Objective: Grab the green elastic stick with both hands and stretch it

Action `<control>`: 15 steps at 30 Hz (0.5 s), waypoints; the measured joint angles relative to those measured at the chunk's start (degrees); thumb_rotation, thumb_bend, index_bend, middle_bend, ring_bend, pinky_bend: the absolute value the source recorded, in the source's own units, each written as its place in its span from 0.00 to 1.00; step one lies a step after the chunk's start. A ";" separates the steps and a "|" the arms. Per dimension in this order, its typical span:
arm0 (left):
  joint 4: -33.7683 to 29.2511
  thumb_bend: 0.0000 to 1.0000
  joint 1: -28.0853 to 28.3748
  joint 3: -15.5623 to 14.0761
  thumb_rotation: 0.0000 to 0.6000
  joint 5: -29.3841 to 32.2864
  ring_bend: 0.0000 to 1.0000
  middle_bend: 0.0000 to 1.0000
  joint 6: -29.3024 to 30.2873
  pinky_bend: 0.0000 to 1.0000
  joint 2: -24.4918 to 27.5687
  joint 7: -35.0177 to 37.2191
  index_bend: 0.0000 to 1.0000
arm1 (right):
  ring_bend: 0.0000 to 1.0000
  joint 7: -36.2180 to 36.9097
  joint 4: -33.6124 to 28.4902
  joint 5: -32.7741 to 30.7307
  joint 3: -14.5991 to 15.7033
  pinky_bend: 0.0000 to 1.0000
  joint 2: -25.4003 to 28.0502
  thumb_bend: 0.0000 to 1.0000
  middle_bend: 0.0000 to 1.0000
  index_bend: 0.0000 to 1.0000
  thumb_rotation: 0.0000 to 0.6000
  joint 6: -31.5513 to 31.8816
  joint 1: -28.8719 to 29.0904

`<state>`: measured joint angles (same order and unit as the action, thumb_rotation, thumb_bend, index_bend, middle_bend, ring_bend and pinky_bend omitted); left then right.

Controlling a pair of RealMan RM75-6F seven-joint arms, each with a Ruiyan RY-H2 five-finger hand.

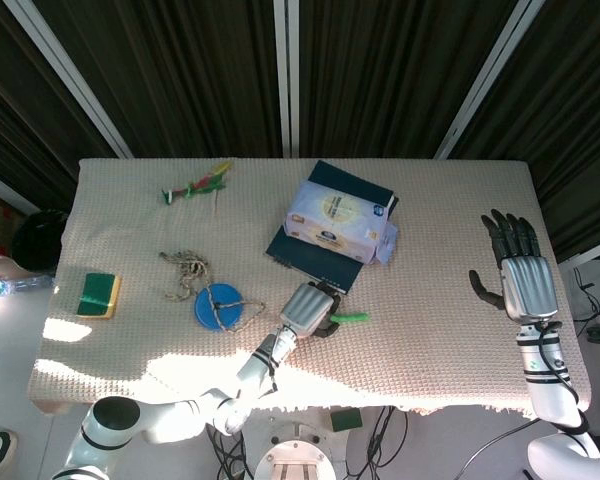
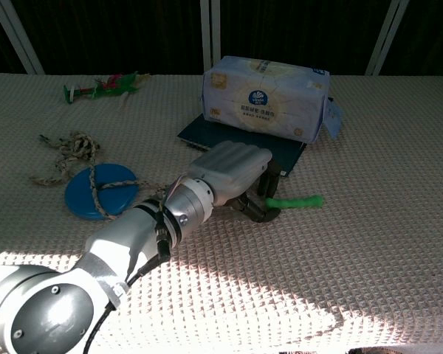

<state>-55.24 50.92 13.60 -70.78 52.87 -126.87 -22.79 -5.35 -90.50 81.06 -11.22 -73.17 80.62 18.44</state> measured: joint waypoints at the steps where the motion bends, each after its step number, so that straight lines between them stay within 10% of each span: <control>1: 0.09 0.29 -0.01 0.06 0.80 -0.03 0.33 0.41 0.07 0.39 -0.12 0.08 0.55 | 0.00 0.07 0.07 -0.04 0.00 0.00 -0.03 0.35 0.00 0.00 1.00 -0.02 -0.01; 15: -0.05 0.31 -0.40 0.14 1.00 -1.55 0.34 0.43 1.59 0.40 -0.42 1.54 0.59 | 0.00 0.49 0.58 -0.38 0.01 0.00 -0.12 0.36 0.00 0.00 1.00 -0.14 -0.22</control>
<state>-55.29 50.52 13.74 -72.33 54.46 -127.29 -21.25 -4.86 -89.92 80.68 -11.21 -73.29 80.48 18.21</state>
